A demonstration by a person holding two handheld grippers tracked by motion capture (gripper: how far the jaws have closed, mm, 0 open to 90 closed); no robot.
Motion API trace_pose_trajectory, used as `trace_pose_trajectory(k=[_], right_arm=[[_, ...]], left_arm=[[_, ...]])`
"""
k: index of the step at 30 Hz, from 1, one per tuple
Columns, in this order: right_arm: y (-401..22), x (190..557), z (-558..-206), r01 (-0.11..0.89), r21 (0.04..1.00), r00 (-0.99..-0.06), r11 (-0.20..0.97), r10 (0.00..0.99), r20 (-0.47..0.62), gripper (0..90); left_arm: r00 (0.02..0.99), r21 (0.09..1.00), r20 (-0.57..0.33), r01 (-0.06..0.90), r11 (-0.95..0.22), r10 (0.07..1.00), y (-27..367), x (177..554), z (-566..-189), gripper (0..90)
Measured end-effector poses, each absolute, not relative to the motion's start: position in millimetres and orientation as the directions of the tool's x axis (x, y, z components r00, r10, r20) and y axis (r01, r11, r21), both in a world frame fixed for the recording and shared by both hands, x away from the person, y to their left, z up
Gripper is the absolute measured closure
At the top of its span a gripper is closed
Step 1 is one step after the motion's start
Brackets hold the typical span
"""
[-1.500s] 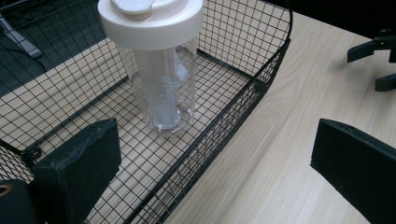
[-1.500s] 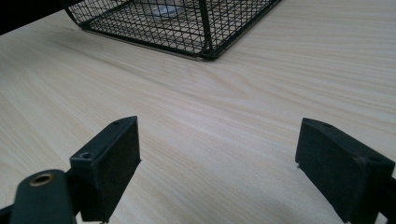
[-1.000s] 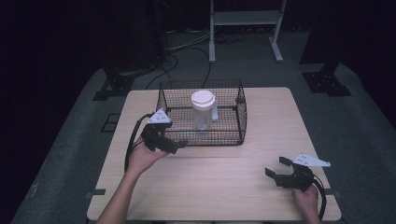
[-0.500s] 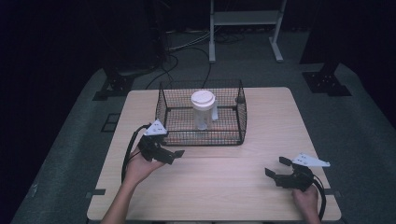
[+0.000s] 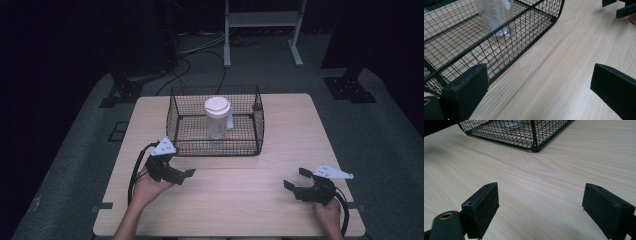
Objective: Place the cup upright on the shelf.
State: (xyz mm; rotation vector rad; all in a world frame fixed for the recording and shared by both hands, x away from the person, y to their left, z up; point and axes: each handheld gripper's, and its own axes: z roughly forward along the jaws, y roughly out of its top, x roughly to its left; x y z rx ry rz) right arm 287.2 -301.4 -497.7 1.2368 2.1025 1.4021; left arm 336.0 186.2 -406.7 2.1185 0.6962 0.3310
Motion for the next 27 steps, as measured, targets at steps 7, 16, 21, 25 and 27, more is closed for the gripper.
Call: trace_pose_trajectory(k=[7, 16, 21, 25, 27], right_arm=[[-301.2, 287.3, -497.7, 0.479, 0.866, -0.571, 0.143, 0.800, 0.184, 12.9], [-301.1, 287.2, -497.7, 0.480, 0.866, -0.571, 0.142, 0.800, 0.185, 12.9], [-301.0, 287.2, -497.7, 0.479, 0.866, -0.571, 0.143, 0.800, 0.184, 12.9], [-300.7, 287.2, -497.8, 0.478, 0.866, -0.572, 0.144, 0.800, 0.183, 12.9], [-300.9, 287.1, -497.6, 0.477, 0.867, -0.573, 0.145, 0.799, 0.182, 12.9]], left_arm=[[0.800, 0.811, -0.033, 0.373, -0.452, 0.600, 194.4, 332.6, -412.3, 0.8], [0.794, 0.818, -0.027, 0.367, -0.443, 0.607, 198.9, 323.6, -420.1, 0.8], [0.787, 0.821, -0.001, 0.353, -0.448, 0.617, 200.1, 315.2, -430.6, 0.8], [0.782, 0.834, 0.008, 0.338, -0.436, 0.623, 201.7, 307.8, -438.2, 0.8], [0.775, 0.844, 0.016, 0.329, -0.424, 0.632, 203.0, 303.0, -441.2, 0.8]])
